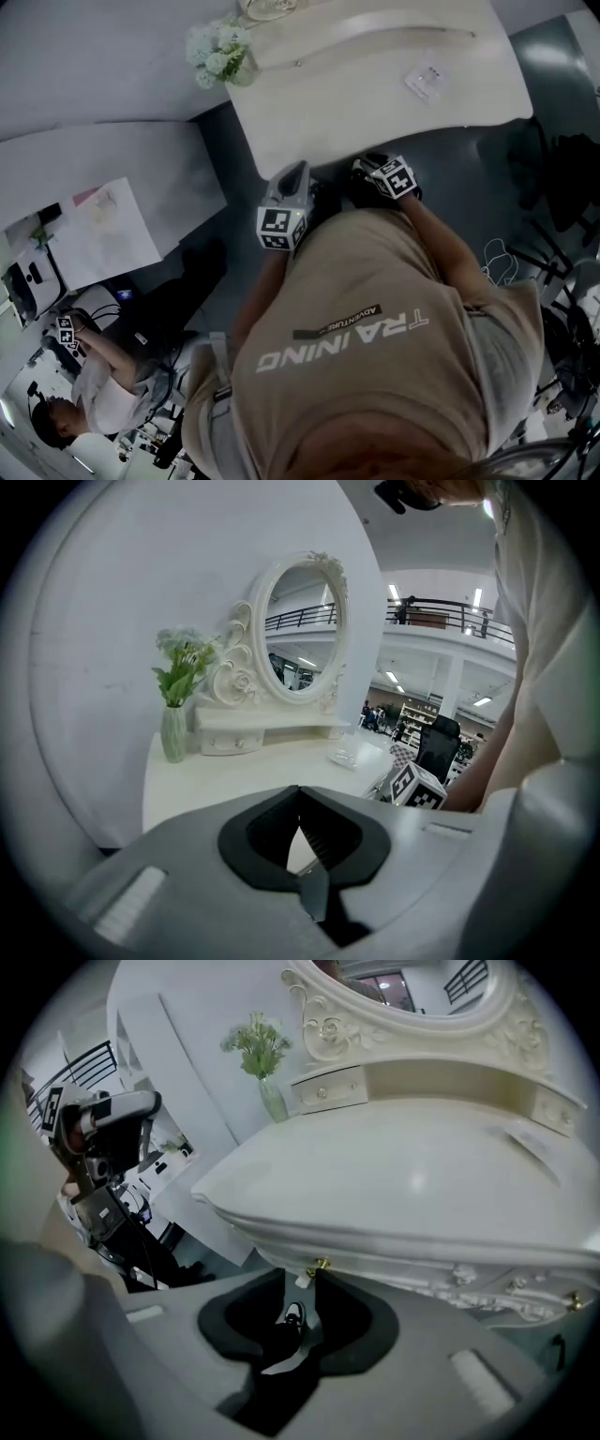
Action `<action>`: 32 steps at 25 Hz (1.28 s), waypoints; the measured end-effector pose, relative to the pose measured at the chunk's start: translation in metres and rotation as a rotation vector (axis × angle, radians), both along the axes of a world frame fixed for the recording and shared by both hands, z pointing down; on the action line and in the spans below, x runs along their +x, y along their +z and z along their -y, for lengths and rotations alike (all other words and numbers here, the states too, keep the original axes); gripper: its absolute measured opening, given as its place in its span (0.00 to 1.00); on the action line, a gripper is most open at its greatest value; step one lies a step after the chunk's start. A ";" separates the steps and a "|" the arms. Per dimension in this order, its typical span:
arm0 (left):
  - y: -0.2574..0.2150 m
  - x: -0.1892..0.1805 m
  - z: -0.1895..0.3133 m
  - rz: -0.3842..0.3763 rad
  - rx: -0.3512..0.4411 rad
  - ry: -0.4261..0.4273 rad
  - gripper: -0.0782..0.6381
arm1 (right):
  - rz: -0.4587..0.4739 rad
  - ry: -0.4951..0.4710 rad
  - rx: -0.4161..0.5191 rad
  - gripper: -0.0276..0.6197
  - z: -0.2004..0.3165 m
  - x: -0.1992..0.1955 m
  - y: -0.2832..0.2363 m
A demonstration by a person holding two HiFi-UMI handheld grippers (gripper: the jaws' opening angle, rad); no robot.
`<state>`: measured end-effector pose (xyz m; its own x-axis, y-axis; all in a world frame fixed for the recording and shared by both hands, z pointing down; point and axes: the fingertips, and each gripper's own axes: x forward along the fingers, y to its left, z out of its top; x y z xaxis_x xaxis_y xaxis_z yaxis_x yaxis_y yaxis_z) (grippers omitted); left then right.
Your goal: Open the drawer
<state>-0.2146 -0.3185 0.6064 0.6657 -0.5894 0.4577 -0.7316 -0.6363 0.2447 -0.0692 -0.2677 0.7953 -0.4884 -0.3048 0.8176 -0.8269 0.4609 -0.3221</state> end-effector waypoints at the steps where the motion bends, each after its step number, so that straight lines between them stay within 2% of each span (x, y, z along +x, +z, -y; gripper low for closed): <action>1: 0.003 -0.010 0.001 0.001 -0.003 -0.004 0.11 | -0.015 0.008 0.003 0.22 0.003 -0.004 0.006; 9: 0.025 -0.070 0.004 0.015 -0.050 -0.066 0.11 | -0.103 0.059 -0.016 0.29 0.031 -0.024 0.045; 15: 0.019 -0.094 0.007 0.030 -0.043 -0.106 0.11 | -0.152 0.150 -0.054 0.29 0.035 -0.023 0.061; 18: 0.018 -0.100 0.003 0.032 -0.049 -0.120 0.11 | -0.164 0.168 -0.054 0.25 0.038 -0.024 0.058; 22: 0.019 -0.093 0.002 0.039 -0.044 -0.105 0.11 | -0.168 0.138 -0.065 0.25 0.039 -0.019 0.064; 32: 0.008 -0.040 -0.013 0.044 -0.031 -0.078 0.11 | -0.061 0.128 -0.163 0.25 0.005 -0.024 0.059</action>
<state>-0.2544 -0.3058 0.6144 0.5974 -0.6237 0.5041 -0.7890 -0.5698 0.2300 -0.0932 -0.2726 0.8540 -0.4018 -0.2224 0.8883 -0.8959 0.2963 -0.3311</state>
